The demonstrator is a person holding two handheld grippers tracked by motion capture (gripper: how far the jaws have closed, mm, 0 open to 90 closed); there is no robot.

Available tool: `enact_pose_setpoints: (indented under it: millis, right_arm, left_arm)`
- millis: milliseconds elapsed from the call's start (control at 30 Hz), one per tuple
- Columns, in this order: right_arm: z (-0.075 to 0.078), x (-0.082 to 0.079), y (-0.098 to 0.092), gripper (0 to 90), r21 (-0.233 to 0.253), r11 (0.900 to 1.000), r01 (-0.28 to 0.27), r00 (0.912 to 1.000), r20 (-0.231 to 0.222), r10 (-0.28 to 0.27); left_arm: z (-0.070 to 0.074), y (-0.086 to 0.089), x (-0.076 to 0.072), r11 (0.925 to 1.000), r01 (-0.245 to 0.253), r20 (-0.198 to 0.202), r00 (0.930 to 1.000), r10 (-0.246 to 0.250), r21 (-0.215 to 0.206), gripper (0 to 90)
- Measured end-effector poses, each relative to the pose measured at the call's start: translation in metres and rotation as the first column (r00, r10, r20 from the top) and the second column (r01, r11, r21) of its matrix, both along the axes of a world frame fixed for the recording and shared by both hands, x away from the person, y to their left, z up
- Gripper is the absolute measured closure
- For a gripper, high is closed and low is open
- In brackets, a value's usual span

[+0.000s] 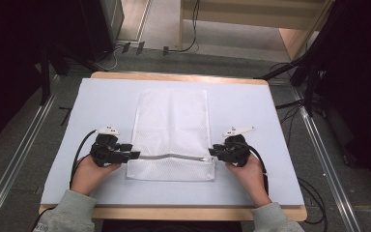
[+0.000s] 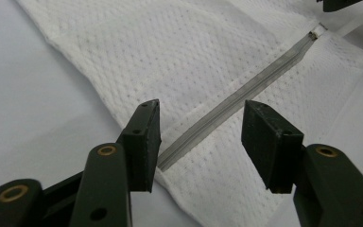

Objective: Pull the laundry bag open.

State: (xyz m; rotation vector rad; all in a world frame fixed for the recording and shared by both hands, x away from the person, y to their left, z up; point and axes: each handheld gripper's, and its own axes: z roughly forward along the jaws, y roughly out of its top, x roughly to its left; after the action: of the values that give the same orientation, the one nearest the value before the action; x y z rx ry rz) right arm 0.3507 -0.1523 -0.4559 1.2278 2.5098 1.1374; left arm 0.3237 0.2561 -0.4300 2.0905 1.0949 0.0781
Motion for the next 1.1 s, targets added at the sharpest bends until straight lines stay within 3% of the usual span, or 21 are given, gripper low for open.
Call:
enact_pose_setpoints:
  millis: [233, 433, 667, 967, 1100]
  right_arm:
    - [0.0, -0.002, -0.002, 63.5, 0.005, 1.0, 0.003, 1.0, 0.009, -0.004]
    - [0.001, -0.003, 0.0, 62.9, 0.009, 1.0, 0.005, 0.9999, 0.014, -0.005]
    - [-0.001, -0.005, 0.004, 63.3, 0.007, 1.0, -0.004, 0.9999, 0.011, 0.003]
    - [0.0, -0.01, 0.002, 71.4, 0.02, 1.0, 0.019, 0.9997, -0.018, -0.019]
    - [0.0, -0.013, 0.001, 76.5, 0.031, 0.999, 0.03, 0.9992, -0.026, -0.03]
  left_arm:
    - [0.001, -0.015, 0.002, 0.9994, 0.033, 0.008, 0.9994, -0.033, 0.014, 43.3]
    - [0.0, -0.029, 0.004, 0.9972, 0.069, 0.004, 0.9976, -0.069, 0.03, 42.4]
    - [0.001, -0.044, 0.008, 0.9957, 0.09, 0.017, 0.9957, -0.091, 0.019, 42.4]
    - [0.001, -0.066, 0.017, 0.9918, 0.127, 0.034, 0.9913, -0.127, 0.007, 43.8]
    - [0.0, -0.076, 0.021, 0.9894, 0.145, 0.024, 0.9891, -0.145, 0.001, 47.8]
